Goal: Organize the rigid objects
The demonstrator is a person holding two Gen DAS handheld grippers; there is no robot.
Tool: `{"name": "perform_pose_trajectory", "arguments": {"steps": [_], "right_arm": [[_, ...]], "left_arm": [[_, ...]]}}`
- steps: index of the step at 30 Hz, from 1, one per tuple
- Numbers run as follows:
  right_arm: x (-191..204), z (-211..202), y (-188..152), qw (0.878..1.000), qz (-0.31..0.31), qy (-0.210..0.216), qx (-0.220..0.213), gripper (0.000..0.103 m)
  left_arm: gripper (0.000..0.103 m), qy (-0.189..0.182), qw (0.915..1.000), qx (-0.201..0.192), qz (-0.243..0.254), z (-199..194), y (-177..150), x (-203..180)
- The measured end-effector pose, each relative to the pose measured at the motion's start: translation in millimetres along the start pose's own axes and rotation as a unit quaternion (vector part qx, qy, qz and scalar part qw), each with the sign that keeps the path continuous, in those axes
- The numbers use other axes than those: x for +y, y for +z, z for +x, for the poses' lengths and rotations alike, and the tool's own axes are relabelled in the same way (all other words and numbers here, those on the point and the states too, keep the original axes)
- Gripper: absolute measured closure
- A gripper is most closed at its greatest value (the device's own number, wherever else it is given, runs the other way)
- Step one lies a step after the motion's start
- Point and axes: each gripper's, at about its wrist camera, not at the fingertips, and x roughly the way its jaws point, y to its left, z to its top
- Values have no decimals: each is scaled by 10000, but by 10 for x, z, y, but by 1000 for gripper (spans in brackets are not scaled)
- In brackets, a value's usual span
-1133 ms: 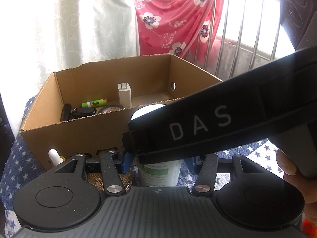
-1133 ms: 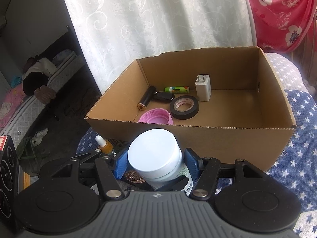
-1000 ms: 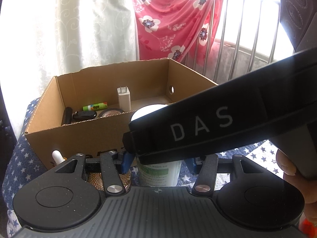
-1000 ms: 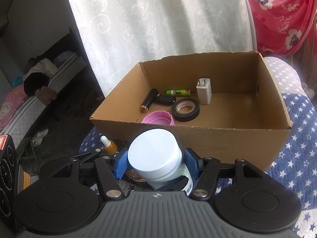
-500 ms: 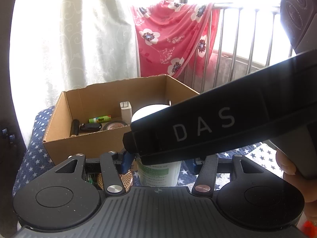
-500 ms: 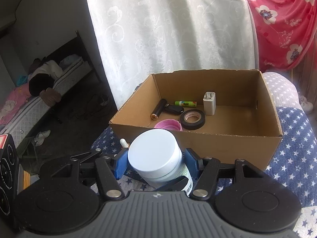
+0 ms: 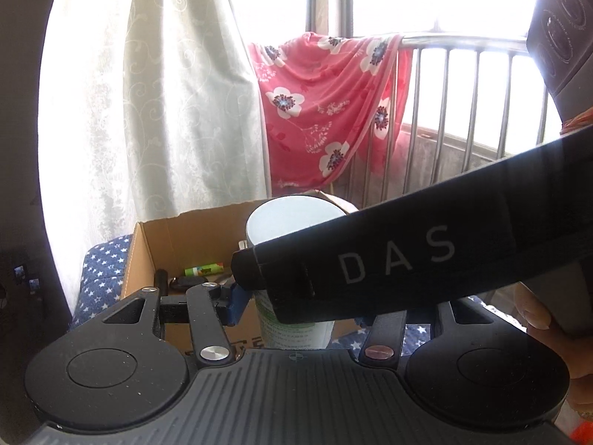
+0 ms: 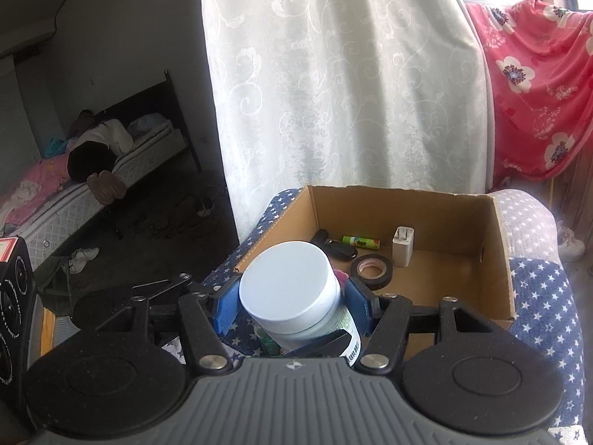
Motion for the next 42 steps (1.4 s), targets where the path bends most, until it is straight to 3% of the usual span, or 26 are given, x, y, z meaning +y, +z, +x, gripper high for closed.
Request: {"name": "perform_pose_trajectory", "arguments": {"steps": [7, 15, 23, 30, 42], "right_arm": [[-264, 90, 457, 9998, 87, 164, -26, 39], [-929, 581, 731, 9981, 431, 175, 406, 39], [-1597, 1210, 764, 9934, 747, 183, 849, 42], [-1874, 1596, 715, 9915, 781, 118, 1031, 44], [-1855, 1985, 698, 9925, 84, -344, 1167, 48]], "left_arm": [[50, -59, 10000, 33, -48, 261, 412, 101], [50, -333, 9967, 672, -326, 1175, 670, 211], [50, -286, 9882, 1404, -551, 2039, 696, 229], [50, -144, 9821, 1783, -590, 2353, 627, 288], [49, -55, 9757, 2088, -662, 2555, 558, 394]]}}
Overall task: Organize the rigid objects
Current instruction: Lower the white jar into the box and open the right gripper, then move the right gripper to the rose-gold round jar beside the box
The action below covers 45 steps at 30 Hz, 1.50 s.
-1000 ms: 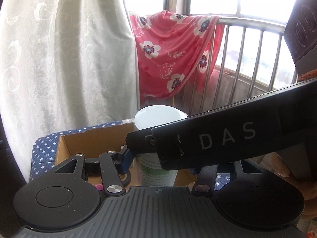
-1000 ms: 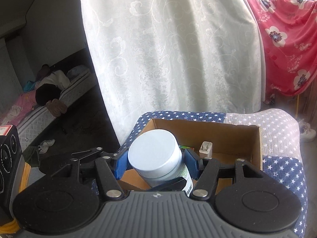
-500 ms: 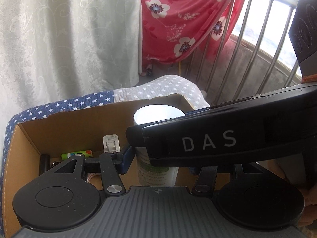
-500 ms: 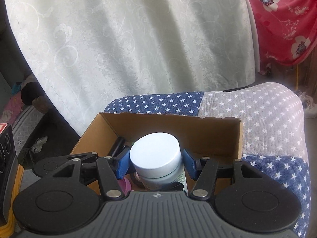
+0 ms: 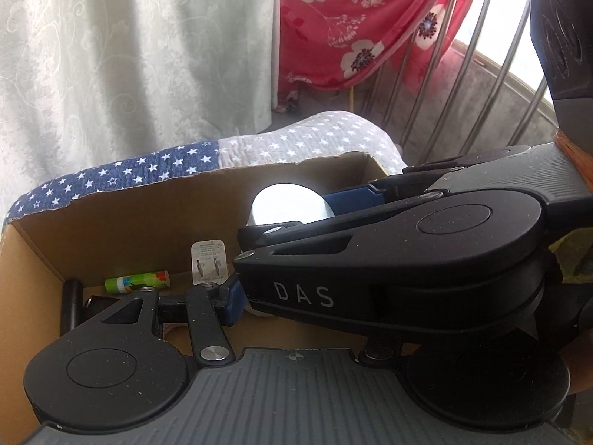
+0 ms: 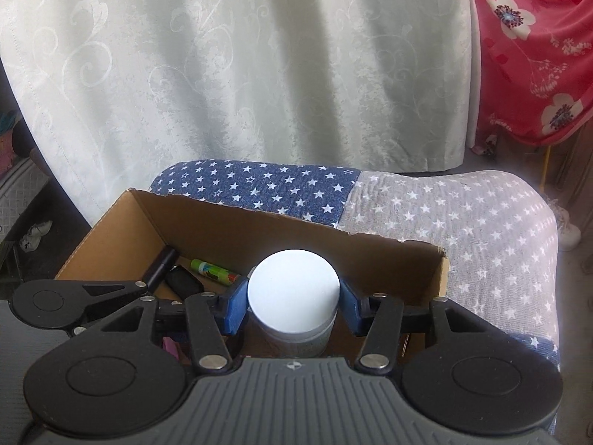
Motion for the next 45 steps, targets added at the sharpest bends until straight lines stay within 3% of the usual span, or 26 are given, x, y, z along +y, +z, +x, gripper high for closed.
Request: {"name": "perform_pose_trajectory", "arguments": {"steps": [5, 9, 14, 20, 25, 30, 34, 38, 45], "right_arm": [[80, 61, 8, 9996, -228, -172, 15, 48], [120, 26, 58, 9993, -260, -241, -70, 37], [139, -155, 81, 9992, -171, -237, -255, 36], [125, -707, -46, 9974, 294, -136, -641, 35], [177, -1343, -308, 9901, 717, 107, -1202, 34], [377, -1793, -674, 9835, 795, 292, -1596, 34], [547, -1928, -1052, 9796, 929, 615, -1671, 34], [673, -1902, -1404, 9734, 1228, 1026, -1637, 34], [885, -1502, -1735, 9692, 1582, 1377, -1289, 34]], "left_arm": [[49, -53, 9999, 95, -94, 27, -6, 76], [46, -47, 9999, 68, -91, -18, -29, 102], [43, -79, 9999, -14, -100, -151, -64, 136], [39, -270, 9992, -282, 16, -498, -151, 179], [36, -373, 9971, -645, 150, -930, -325, 314], [35, -384, 9943, -978, 199, -1402, -592, 396], [34, -291, 9927, -1138, 292, -1654, -889, 502], [34, -138, 9924, -1164, 366, -1751, -1295, 623], [34, 27, 9958, -815, 425, -1556, -1876, 756]]}}
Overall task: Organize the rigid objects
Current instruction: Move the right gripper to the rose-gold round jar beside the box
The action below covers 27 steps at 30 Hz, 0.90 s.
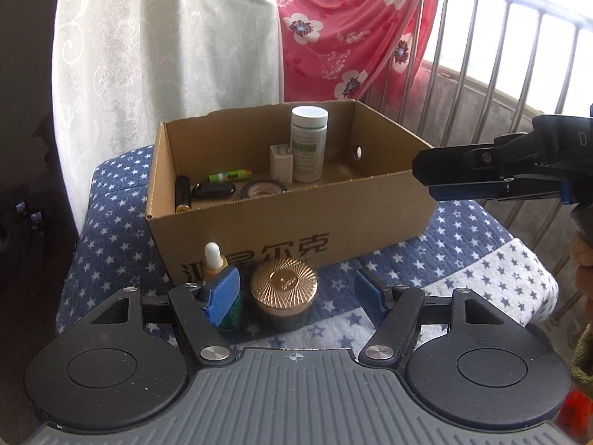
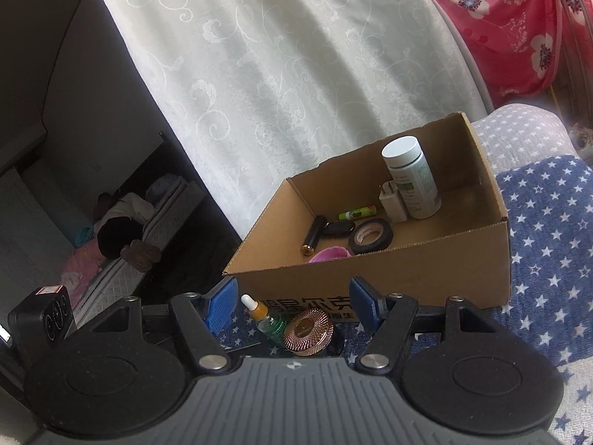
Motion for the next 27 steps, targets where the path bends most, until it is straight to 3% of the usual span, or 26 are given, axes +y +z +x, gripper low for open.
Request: {"name": "perform_pose_trajectory", "arguments": {"steps": [9, 19, 27], "right_arm": [[-92, 623, -251, 9980, 245, -23, 590, 39], [-261, 1066, -318, 9932, 486, -136, 1051, 49], [-334, 1214, -366, 9892, 716, -62, 1280, 59]], "left_arm": [[38, 176, 9997, 181, 64, 366, -416, -57], [49, 571, 9984, -1, 63, 625, -447, -49], [50, 531, 9985, -48, -104, 697, -433, -27]]}}
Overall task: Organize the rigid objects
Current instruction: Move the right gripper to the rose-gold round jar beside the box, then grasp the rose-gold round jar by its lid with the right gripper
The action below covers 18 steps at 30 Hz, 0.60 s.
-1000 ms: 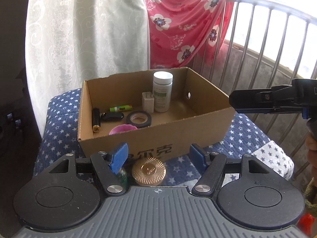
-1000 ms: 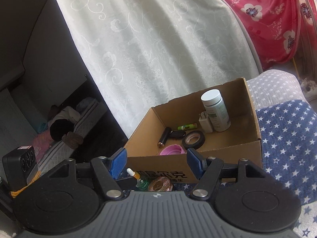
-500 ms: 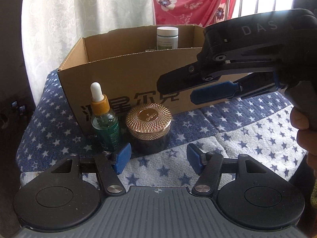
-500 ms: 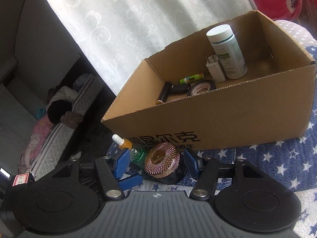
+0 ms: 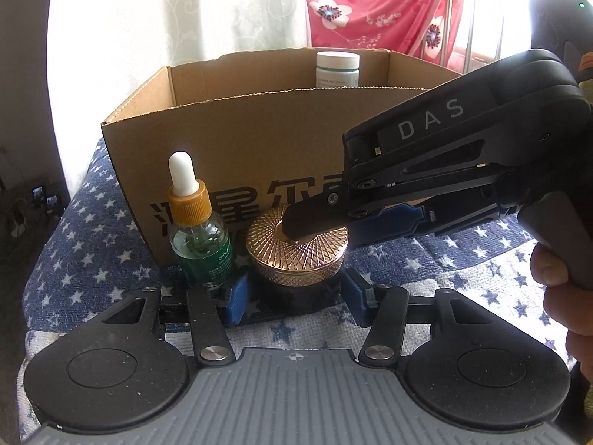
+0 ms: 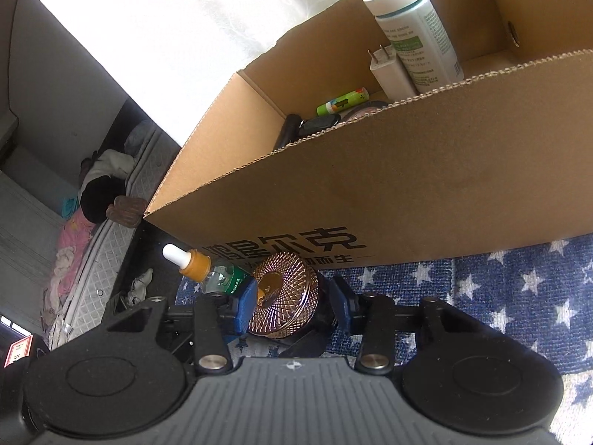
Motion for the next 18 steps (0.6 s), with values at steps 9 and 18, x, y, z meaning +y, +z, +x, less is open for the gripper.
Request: {"name": "perform_pose_trajectory", "arguments": {"steps": [9, 18], "right_arm": [[-3, -46, -37, 10000, 26, -80, -48, 61], [-54, -331, -147, 9995, 121, -281, -126, 61]], "left_arm": [[51, -8, 10000, 66, 51, -20, 26, -78], [51, -429, 9989, 149, 121, -100, 24, -230]]}}
